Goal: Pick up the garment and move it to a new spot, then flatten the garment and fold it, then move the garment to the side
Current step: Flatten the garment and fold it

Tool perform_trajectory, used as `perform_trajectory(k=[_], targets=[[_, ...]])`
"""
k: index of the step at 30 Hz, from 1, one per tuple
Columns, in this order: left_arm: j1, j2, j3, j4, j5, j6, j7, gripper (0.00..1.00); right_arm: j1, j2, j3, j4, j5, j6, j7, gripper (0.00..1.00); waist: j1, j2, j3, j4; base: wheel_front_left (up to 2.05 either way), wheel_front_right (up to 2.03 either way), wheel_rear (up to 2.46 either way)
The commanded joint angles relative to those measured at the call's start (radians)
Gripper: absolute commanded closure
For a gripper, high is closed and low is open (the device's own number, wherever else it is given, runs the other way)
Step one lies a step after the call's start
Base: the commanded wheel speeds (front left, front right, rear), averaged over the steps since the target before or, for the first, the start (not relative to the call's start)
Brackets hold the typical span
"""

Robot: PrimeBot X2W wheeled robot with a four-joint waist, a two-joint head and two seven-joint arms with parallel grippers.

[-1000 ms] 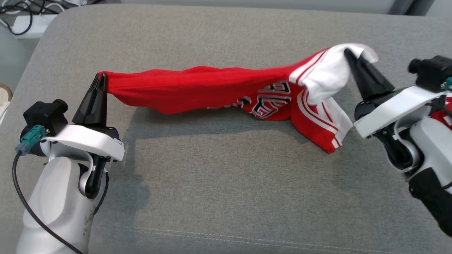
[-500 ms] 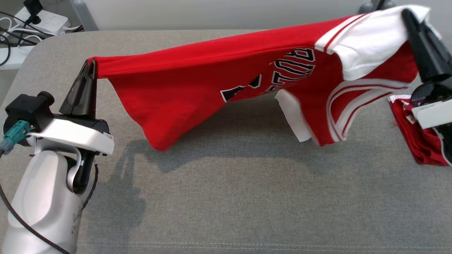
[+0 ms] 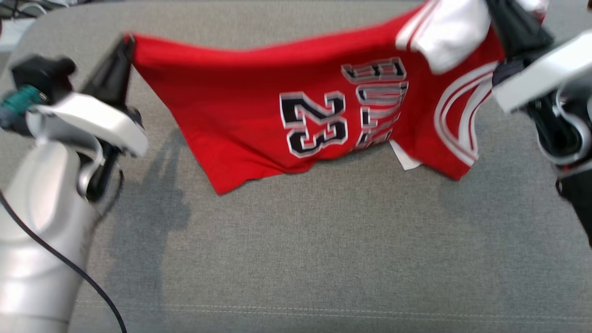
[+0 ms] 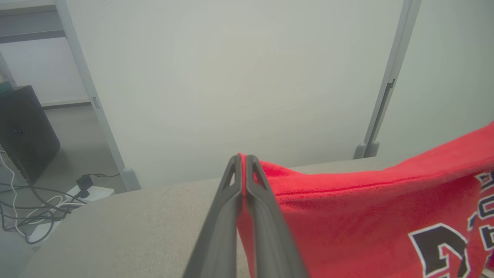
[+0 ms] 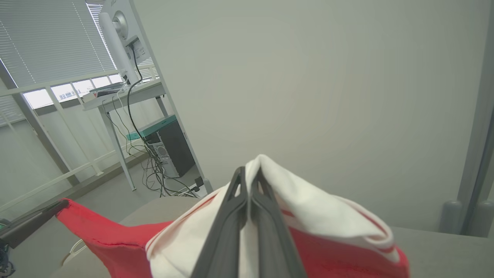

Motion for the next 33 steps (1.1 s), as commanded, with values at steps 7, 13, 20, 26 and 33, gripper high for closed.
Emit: perform_trajectory(k=[7, 13, 20, 26, 33], targets=[[-0.254, 0.055, 0.040, 0.040, -0.006, 0.002, -0.133, 1.00, -0.238, 0.078, -0.015, 0.142, -0.116, 0.000, -0.187, 1.00, 0.0000, 0.0000, 0.047, 0.002, 0.00, 0.00, 0.00], [-0.184, 0.049, -0.041, 0.075, -0.077, 0.002, -0.141, 1.00, -0.170, 0.075, 0.071, 0.162, 0.003, 0.000, -0.082, 1.00, 0.0000, 0.0000, 0.029, 0.005, 0.00, 0.00, 0.00], [-0.050, 0.121, -0.192, 0.074, -0.280, 0.002, -0.010, 1.00, 0.001, -0.077, 0.189, 0.026, 0.192, 0.000, 0.190, 1.00, 0.0000, 0.0000, 0.018, -0.002, 0.00, 0.00, 0.00], [0.007, 0.271, -0.275, -0.082, -0.476, 0.002, 0.171, 1.00, 0.117, -0.234, 0.182, -0.194, 0.380, 0.000, 0.388, 1.00, 0.0000, 0.0000, 0.015, -0.014, 0.00, 0.00, 0.00], [-0.018, 0.328, -0.281, -0.170, -0.573, 0.002, 0.226, 1.00, 0.111, -0.224, 0.100, -0.169, 0.409, 0.000, 0.409, 1.00, 0.0000, 0.0000, 0.066, -0.005, 0.00, 0.00, 0.00]])
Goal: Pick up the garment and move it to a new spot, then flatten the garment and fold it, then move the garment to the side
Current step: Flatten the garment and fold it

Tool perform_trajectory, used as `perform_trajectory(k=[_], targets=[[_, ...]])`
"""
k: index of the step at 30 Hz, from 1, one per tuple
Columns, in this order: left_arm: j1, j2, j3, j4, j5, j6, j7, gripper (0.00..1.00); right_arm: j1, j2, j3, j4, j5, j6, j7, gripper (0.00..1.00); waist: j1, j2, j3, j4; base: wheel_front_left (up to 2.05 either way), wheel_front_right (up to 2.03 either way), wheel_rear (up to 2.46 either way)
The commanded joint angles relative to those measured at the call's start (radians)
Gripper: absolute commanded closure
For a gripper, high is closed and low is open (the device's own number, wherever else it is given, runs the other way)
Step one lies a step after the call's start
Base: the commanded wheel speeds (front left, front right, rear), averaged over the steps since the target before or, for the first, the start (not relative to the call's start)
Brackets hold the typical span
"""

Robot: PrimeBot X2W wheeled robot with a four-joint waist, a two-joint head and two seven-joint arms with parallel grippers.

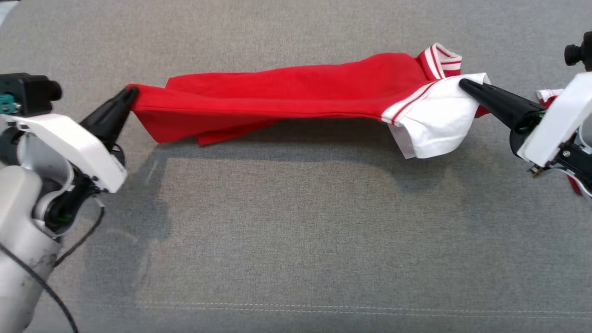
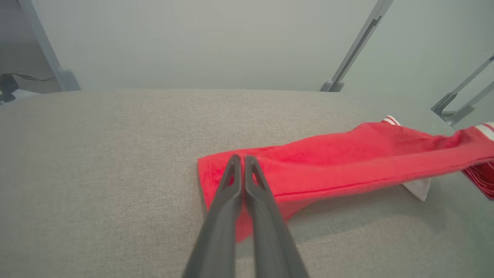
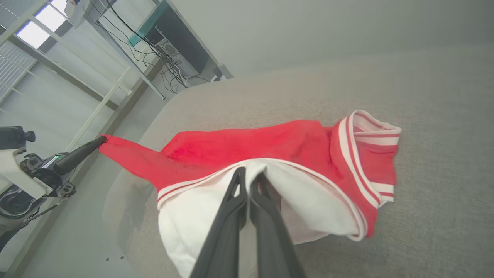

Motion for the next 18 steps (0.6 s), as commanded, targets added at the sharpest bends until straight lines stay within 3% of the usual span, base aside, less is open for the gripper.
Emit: perform_trajectory(k=[1, 5, 6, 7, 8, 9, 12, 18], targets=[[-0.059, 0.010, 0.009, -0.017, -0.017, 0.001, 0.005, 1.00, -0.033, 0.055, -0.019, 0.103, -0.064, 0.002, -0.024, 1.00, 0.0000, 0.0000, 0.041, 0.021, 0.00, 0.00, 0.00], [-0.092, -0.056, -0.035, 0.012, -0.015, 0.001, -0.032, 1.00, -0.134, 0.177, -0.034, 0.304, -0.181, 0.002, -0.108, 1.00, 0.0000, 0.0000, 0.084, 0.059, 0.00, 0.00, 0.00], [-0.100, -0.069, -0.048, 0.022, -0.011, 0.001, -0.046, 1.00, -0.162, 0.204, -0.037, 0.349, -0.212, 0.002, -0.136, 0.86, 0.0000, 0.0000, 0.094, 0.069, 0.00, 0.00, 0.00], [-0.108, -0.079, -0.062, 0.035, -0.002, 0.001, -0.062, 1.00, -0.187, 0.229, -0.042, 0.393, -0.240, 0.002, -0.166, 0.58, 0.0000, 0.0000, 0.100, 0.079, 0.00, 0.00, 0.00], [-0.113, -0.091, -0.077, 0.047, -0.001, 0.001, -0.074, 1.00, -0.207, 0.253, -0.047, 0.436, -0.263, 0.002, -0.193, 0.16, 0.0000, 0.0000, 0.105, 0.087, 0.00, 0.00, 0.00], [-0.116, -0.100, -0.091, 0.058, -0.004, 0.001, -0.084, 1.00, -0.226, 0.272, -0.047, 0.474, -0.288, 0.002, -0.214, 0.00, 0.0000, 0.0000, 0.108, 0.094, 0.00, 0.00, 0.00], [-0.122, -0.111, -0.125, 0.089, -0.018, 0.001, -0.121, 1.00, -0.257, 0.309, -0.031, 0.551, -0.342, 0.002, -0.253, 0.00, 0.0000, 0.0000, 0.107, 0.102, 0.00, 0.00, 0.00], [-0.114, -0.105, -0.162, 0.132, -0.049, 0.001, -0.192, 1.00, -0.226, 0.295, 0.011, 0.580, -0.359, 0.002, -0.248, 0.00, 0.0000, 0.0000, 0.081, 0.090, 0.00, 0.00, 0.00]])
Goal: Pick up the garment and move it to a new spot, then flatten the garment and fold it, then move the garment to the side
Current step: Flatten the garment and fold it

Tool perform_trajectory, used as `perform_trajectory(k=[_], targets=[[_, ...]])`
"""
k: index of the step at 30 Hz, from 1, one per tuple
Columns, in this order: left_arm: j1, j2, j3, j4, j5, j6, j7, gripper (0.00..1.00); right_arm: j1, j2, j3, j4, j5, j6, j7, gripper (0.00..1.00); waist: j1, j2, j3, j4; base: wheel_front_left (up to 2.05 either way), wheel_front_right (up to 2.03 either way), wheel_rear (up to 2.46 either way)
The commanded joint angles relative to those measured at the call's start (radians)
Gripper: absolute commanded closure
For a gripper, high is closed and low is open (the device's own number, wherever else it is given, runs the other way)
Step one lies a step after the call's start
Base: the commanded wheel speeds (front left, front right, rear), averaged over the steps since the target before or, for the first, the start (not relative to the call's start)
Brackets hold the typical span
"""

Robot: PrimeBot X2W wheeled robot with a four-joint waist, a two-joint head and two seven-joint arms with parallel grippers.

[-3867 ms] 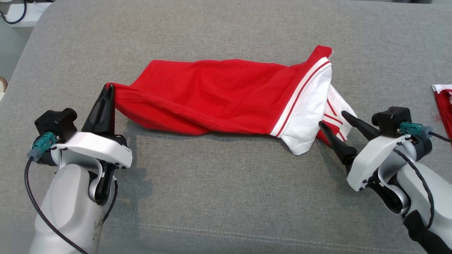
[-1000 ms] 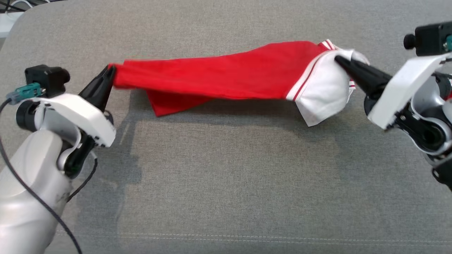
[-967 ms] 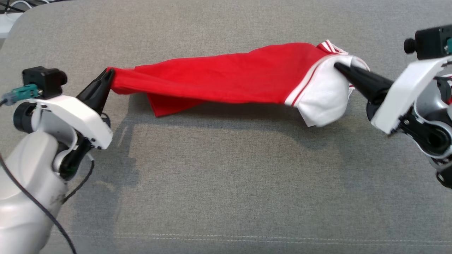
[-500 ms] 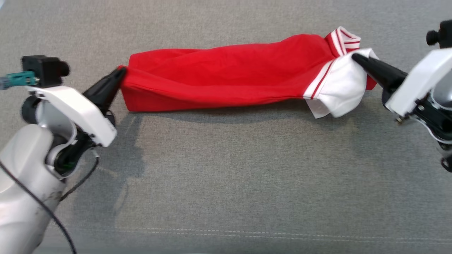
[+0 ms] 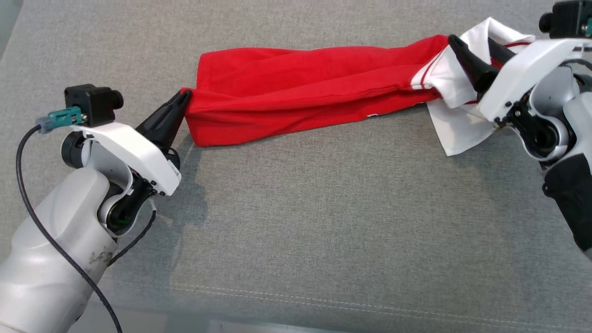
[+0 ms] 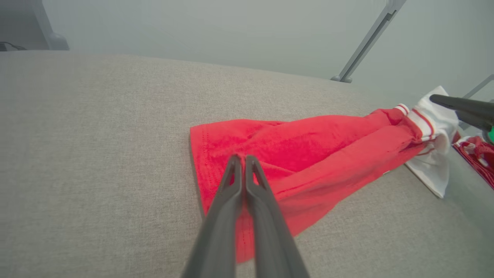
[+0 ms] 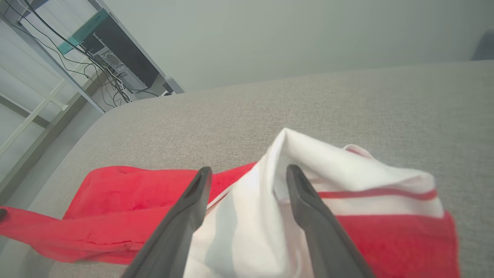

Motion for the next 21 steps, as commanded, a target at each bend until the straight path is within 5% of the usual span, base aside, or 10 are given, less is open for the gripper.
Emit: perform_trajectory(k=[1, 11, 21], targets=[[-0.029, 0.052, 0.028, -0.004, -0.009, 0.001, -0.019, 1.00, 0.043, -0.015, 0.010, -0.034, 0.012, 0.004, -0.004, 0.00, 0.0000, 0.0000, -0.014, -0.013, 0.00, 0.00, 0.00], [0.001, 0.086, -0.015, 0.043, -0.060, 0.001, -0.116, 1.00, 0.276, -0.138, -0.005, -0.212, 0.079, 0.004, -0.125, 0.00, 0.0000, 0.0000, -0.073, -0.081, 0.00, 0.00, 0.00], [-0.007, 0.089, -0.054, 0.055, -0.093, 0.001, -0.148, 1.00, 0.330, -0.098, 0.000, -0.217, 0.059, 0.004, -0.192, 0.00, 0.0000, 0.0000, -0.067, -0.076, 0.00, 0.00, 0.00]])
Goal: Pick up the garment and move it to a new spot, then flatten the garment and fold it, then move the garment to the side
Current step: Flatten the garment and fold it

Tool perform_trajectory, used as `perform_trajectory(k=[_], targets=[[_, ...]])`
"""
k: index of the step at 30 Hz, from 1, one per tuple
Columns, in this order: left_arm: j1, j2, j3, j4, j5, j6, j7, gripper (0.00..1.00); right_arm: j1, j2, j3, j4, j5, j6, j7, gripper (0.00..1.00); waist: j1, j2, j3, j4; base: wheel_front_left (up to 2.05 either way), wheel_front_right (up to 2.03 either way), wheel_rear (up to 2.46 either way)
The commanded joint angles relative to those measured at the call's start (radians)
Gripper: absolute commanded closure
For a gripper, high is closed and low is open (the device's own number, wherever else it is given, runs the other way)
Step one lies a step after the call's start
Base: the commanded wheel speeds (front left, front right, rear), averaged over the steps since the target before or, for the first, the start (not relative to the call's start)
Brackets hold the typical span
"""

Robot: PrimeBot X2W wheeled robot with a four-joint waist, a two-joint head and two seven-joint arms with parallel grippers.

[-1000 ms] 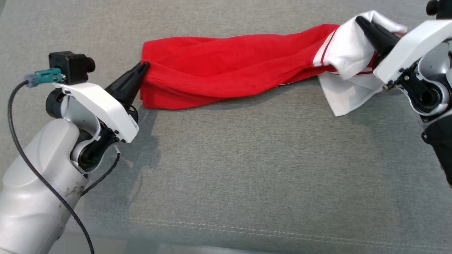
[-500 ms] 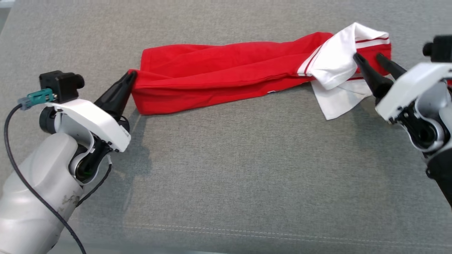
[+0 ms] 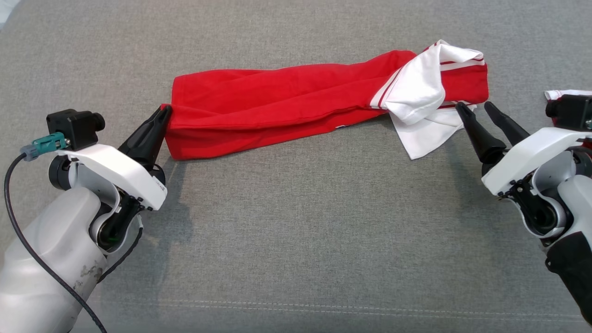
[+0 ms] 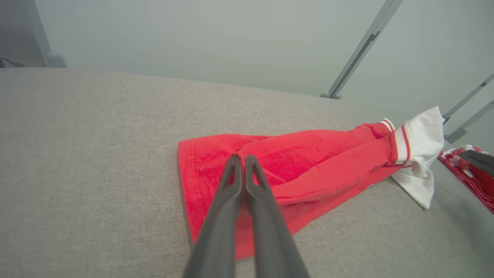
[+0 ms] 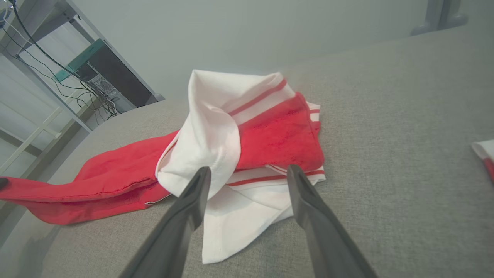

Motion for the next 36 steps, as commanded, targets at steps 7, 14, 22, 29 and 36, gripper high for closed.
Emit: perform_trajectory(k=[7, 14, 22, 29, 36], targets=[[-0.039, 0.050, 0.016, -0.005, -0.030, 0.001, -0.028, 1.00, -0.028, 0.041, 0.001, 0.051, -0.028, 0.004, -0.066, 0.00, 0.0000, 0.0000, 0.034, 0.034, 0.00, 0.00, 0.00], [-0.047, 0.051, 0.009, -0.001, -0.040, 0.001, -0.039, 1.00, -0.060, 0.064, 0.022, 0.087, -0.019, 0.004, -0.082, 0.00, 0.0000, 0.0000, 0.061, 0.056, 0.00, 0.00, 0.00], [-0.055, 0.045, 0.006, 0.004, -0.042, 0.001, -0.044, 1.00, -0.086, 0.072, 0.062, 0.068, 0.012, 0.004, -0.099, 0.00, 0.0000, 0.0000, 0.075, 0.064, 0.00, 0.00, 0.00], [-0.061, 0.039, 0.008, 0.010, -0.036, 0.001, -0.045, 1.00, -0.108, 0.066, 0.106, 0.039, 0.039, 0.004, -0.137, 0.35, 0.0000, 0.0000, 0.078, 0.064, 0.00, 0.00, 0.00], [-0.057, 0.023, 0.029, 0.020, -0.017, 0.001, -0.045, 1.00, -0.151, 0.050, 0.197, 0.029, 0.142, 0.004, -0.194, 1.00, 0.0000, 0.0000, 0.077, 0.058, 0.00, 0.00, 0.00]])
